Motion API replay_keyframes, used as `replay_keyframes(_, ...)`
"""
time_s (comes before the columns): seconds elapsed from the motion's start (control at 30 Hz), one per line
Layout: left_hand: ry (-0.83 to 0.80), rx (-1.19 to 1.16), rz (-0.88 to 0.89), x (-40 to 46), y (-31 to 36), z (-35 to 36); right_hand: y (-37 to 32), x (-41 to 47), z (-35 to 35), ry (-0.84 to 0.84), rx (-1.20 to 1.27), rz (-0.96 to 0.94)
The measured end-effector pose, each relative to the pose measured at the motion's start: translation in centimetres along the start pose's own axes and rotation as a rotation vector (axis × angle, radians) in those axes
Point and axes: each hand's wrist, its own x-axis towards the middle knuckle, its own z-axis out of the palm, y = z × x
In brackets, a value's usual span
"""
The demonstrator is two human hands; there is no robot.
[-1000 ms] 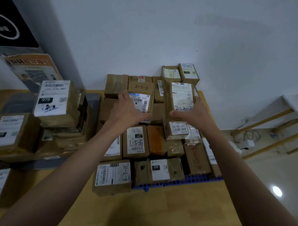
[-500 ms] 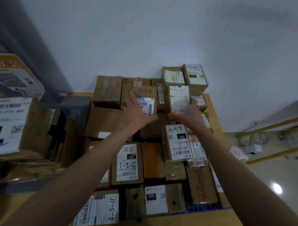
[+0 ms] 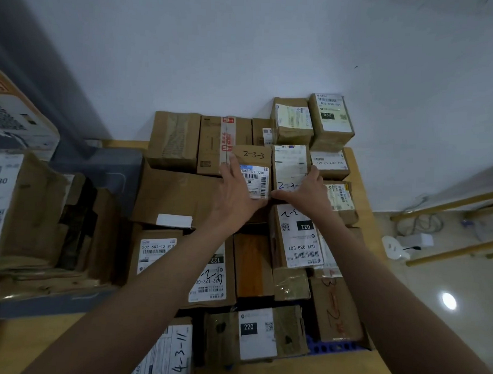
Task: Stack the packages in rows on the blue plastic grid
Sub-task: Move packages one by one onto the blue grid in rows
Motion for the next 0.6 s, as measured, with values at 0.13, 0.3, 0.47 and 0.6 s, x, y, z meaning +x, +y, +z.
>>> replay_keyframes(0.13, -0.048, -0.031, -0.013, -0.1, 0.0, -0.9, -0.5, -0.5, -0.7, -0.038, 0.014, 0.006)
replay_keyframes(0.3, -0.114, -0.056, -0.014, -1.2, 0.4, -3.2, -1.4, -2.5, -2.0, -0.03, -0.026, -0.016)
replay_keyframes(0.47, -0.168, 0.01, 0.019, -3.7, 0.3, -6.7, -2.6, -6.1, -3.9, 0.004, -0.119, -0.066)
replay_keyframes(0.6, -0.192, 0.099, 0.11, -7.3, -0.8, -9.9, -3.9, -10.3, -5.0, -0.006, -0.109, -0.119)
